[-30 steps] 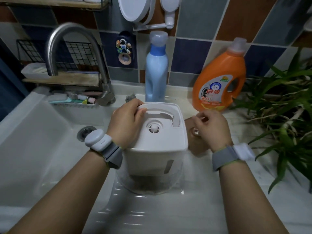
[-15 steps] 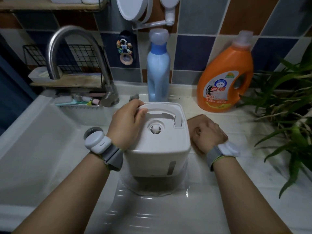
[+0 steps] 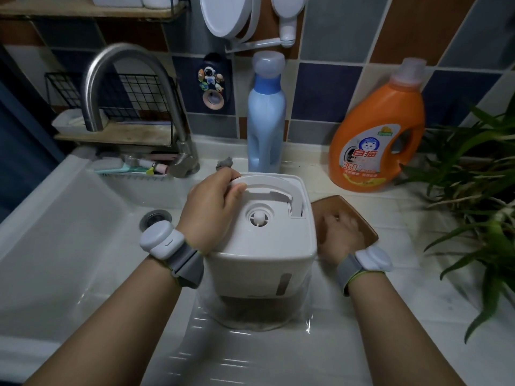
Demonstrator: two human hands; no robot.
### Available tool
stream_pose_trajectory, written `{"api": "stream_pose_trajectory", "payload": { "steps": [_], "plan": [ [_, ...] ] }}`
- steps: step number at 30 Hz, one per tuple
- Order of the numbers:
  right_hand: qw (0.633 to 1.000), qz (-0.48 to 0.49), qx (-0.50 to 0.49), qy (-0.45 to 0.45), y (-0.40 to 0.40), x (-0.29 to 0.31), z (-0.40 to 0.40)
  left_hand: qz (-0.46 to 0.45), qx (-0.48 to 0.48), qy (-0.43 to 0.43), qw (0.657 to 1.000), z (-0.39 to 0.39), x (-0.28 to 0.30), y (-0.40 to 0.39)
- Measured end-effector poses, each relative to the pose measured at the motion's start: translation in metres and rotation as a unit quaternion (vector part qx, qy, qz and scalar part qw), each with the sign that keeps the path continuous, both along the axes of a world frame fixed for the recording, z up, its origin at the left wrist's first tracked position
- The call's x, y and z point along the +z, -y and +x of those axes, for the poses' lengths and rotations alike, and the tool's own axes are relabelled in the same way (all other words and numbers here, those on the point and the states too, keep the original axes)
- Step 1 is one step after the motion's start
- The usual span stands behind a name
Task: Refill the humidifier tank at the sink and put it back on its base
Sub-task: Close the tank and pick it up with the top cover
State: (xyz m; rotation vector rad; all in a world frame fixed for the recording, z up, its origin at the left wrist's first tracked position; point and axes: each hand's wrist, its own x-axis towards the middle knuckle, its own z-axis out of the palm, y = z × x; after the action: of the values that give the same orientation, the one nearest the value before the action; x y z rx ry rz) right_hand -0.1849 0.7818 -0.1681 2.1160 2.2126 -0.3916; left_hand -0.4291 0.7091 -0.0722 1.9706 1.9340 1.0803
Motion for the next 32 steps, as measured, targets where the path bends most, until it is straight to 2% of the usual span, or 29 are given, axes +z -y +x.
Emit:
{"api": "stream_pose_trajectory", "payload": {
  "steps": [8,12,14,18,21,26,29,32],
  "plan": [
    [1.000,-0.003,0.010,0.002,-0.001,-0.002,0.001,0.003,0.001,0.000,1.000,0.000,0.001,0.000],
    [1.000,0.008,-0.001,-0.027,0.000,0.001,0.006,0.004,0.002,0.002,1.000,0.001,0.000,0.000],
    [0.997,0.026,-0.014,-0.066,0.000,0.006,0.010,0.004,0.002,0.003,1.000,0.002,-0.001,0.001],
    [0.969,0.098,-0.060,-0.217,-0.002,0.034,0.016,0.006,0.003,-0.003,1.000,0.000,0.000,0.001],
    [0.919,0.150,-0.087,-0.355,-0.002,0.060,0.020,0.007,-0.001,-0.005,1.000,-0.001,0.000,0.001],
    [0.768,0.149,-0.100,-0.615,0.014,0.108,0.009,0.011,0.004,-0.017,1.000,0.001,0.000,0.001],
    [0.686,0.111,-0.107,-0.711,0.020,0.124,-0.003,0.008,0.004,-0.015,1.000,0.001,0.000,0.002],
    [0.618,0.086,-0.133,-0.770,0.026,0.130,-0.013,-0.008,0.000,-0.015,1.000,0.003,0.000,0.006]
  ]
}}
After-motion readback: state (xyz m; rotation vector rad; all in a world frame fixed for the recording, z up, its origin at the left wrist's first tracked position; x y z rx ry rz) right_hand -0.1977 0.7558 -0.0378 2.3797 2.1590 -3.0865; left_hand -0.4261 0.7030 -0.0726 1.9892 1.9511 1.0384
